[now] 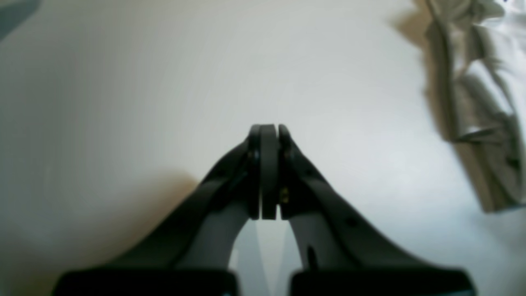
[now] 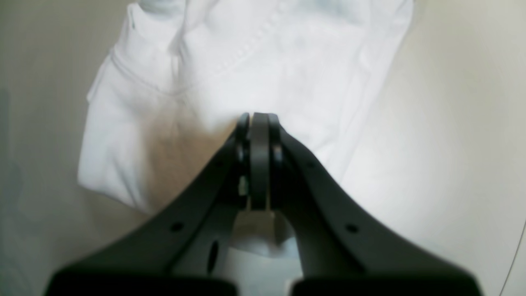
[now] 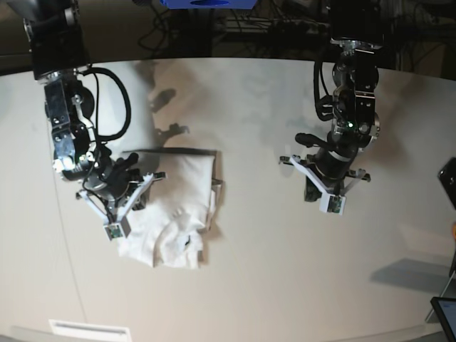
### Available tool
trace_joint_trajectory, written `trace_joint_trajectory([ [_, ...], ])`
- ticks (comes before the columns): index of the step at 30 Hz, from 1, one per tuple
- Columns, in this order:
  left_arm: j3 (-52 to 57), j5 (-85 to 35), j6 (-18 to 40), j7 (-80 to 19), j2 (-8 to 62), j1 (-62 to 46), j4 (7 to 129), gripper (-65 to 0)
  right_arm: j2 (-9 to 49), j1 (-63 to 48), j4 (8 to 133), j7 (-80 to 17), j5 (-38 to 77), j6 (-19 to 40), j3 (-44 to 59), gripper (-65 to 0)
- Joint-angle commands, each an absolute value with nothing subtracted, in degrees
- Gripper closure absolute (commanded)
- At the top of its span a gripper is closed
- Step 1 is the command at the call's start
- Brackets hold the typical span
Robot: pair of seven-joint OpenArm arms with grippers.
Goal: Fold the T-shirt properly
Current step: 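Open the left gripper and raise it away from the shirt, then press the right gripper on the shirt's edge and release it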
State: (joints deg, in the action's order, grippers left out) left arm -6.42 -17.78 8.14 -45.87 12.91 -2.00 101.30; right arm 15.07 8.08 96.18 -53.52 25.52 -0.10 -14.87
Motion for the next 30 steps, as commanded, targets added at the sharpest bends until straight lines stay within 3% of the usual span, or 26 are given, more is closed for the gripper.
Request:
trace_joint_trajectory([
  [1,-5.49,-17.89,8.40,-44.62,13.14,-2.07,102.29,0.0,15.43,9.98,97.19,-52.18,25.63,-0.13,-14.55,-0.1],
  [13,-3.12,-17.89,8.40,-44.62,14.73,-5.49,102.73,0.0,14.37,14.02,92.00,-51.74,25.80,-0.04,-14.55,-0.1],
  [17,-3.12,-18.07,8.40,-44.62,14.37,-6.02,102.73,0.0,13.85,15.96,84.53,-49.01,25.80,4.53,-14.64,-0.1],
  [23,-3.12,-17.98,8.40,-44.62,14.55,-6.29,102.55,0.0,13.76,14.46,89.10,-49.54,25.63,4.79,-14.55,-0.1],
  [30,-3.12,-18.15,8.40,-44.62,14.29,-6.20,102.46,0.0,13.76,13.67,99.47,-56.48,25.63,4.79,-14.37,-0.1],
])
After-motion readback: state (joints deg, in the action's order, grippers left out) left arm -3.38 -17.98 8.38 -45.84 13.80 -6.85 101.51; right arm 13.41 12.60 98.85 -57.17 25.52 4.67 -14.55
